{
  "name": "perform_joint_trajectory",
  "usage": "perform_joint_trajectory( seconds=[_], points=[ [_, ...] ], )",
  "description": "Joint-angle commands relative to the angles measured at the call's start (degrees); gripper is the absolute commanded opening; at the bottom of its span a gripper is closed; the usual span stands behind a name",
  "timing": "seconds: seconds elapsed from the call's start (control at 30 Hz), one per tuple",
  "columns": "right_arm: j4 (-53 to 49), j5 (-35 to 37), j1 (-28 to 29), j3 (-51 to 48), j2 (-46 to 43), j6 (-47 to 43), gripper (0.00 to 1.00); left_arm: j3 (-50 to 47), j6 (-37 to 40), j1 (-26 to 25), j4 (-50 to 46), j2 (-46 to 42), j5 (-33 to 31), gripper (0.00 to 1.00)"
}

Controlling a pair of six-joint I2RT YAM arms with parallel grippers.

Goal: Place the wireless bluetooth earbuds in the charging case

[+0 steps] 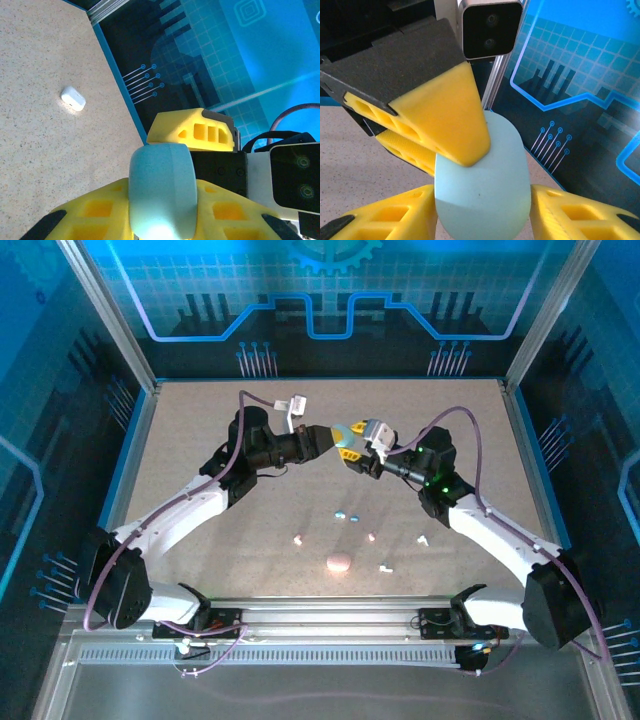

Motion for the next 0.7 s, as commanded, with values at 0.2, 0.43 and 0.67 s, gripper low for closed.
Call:
perform_joint_trajectory(
  seconds=[0.2,0.43,0.67],
  points=[
    [-0.2,-1.0,-0.7,3.0,0.8,-0.6,0.42,0.3,0.1,-0.3,0.3,-1.6,1.7,0.23],
    [-8.7,-8.7,-2.9,6.2,0.5,1.1,0.35,1.2,6.7,-0.3,-2.9,-3.4,0.4,0.48],
    [-29.0,-26.6,-6.4,16.4,3.9,3.2,0.35,-4.1,32.3,-0.3,-0.7,-9.1,-0.3,0.67]
  ],
)
